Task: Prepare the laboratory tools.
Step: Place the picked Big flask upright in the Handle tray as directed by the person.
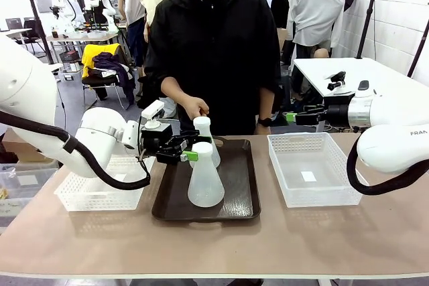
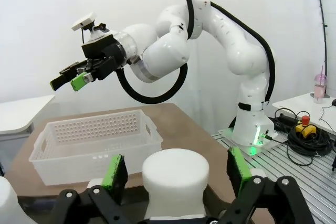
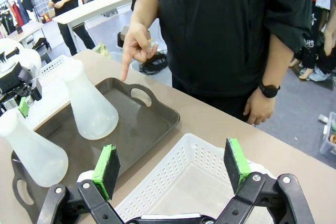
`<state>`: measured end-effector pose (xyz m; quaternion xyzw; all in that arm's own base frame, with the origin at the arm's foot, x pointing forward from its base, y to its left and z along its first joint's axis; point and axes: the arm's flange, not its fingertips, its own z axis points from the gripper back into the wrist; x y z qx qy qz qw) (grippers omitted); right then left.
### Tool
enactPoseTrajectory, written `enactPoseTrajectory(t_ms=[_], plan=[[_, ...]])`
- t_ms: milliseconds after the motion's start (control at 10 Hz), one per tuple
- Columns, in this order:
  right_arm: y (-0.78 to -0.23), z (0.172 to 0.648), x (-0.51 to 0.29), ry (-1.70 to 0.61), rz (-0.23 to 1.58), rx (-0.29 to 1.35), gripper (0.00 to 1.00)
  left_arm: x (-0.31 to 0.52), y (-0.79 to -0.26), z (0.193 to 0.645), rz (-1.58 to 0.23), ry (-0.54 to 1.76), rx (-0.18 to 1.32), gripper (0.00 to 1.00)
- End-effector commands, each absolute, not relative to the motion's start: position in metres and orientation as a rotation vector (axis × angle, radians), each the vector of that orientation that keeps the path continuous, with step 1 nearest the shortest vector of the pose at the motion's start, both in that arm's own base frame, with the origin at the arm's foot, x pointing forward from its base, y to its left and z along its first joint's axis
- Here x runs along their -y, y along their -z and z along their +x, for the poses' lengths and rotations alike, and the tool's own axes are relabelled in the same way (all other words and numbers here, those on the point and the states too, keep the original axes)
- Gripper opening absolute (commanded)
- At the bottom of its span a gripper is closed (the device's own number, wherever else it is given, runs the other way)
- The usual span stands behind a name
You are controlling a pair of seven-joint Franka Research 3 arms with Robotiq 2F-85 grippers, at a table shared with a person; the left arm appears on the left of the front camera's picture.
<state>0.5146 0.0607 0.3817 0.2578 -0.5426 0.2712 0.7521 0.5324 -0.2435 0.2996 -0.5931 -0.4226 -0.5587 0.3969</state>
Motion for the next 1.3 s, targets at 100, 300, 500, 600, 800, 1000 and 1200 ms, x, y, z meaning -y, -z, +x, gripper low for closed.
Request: enactPoseTrajectory(t_ms=[100, 300, 500, 600, 800, 1000, 1200], plan=[[-0.3854, 0.5145, -0.0603, -0.596, 0.564, 1.178, 1.0, 0.2414, -0.3083, 0.5314, -1.443, 1.422, 0.975, 1.0], [-0.3854, 0.5145, -0.0603, -0.596, 0.564, 1.178, 1.0, 0.2387, -0.3073, 0.5305, -1.432, 1.424, 0.895, 1.0], [-0.3854, 0.5145, -0.0603, -0.596, 0.564, 1.178, 1.0, 0.2363, -0.3074, 0.5294, -1.422, 1.405, 0.86, 1.0], [-0.3854, 0.5145, -0.0603, -0.596, 0.564, 1.178, 1.0, 0.2394, -0.3014, 0.5336, -1.442, 1.41, 0.929, 1.0], [-0.3854, 0.5145, -0.0603, -0.596, 0.564, 1.178, 1.0, 0.2394, -0.3014, 0.5336, -1.442, 1.41, 0.929, 1.0], [-0.3854, 0.5145, -0.0603, -0.596, 0.564, 1.178, 1.0, 0.2394, -0.3014, 0.5336, -1.442, 1.41, 0.929, 1.0], [-0.3854, 0.5145, -0.0603, -0.596, 0.564, 1.178, 1.0, 0.2394, -0.3014, 0.5336, -1.442, 1.41, 0.929, 1.0]])
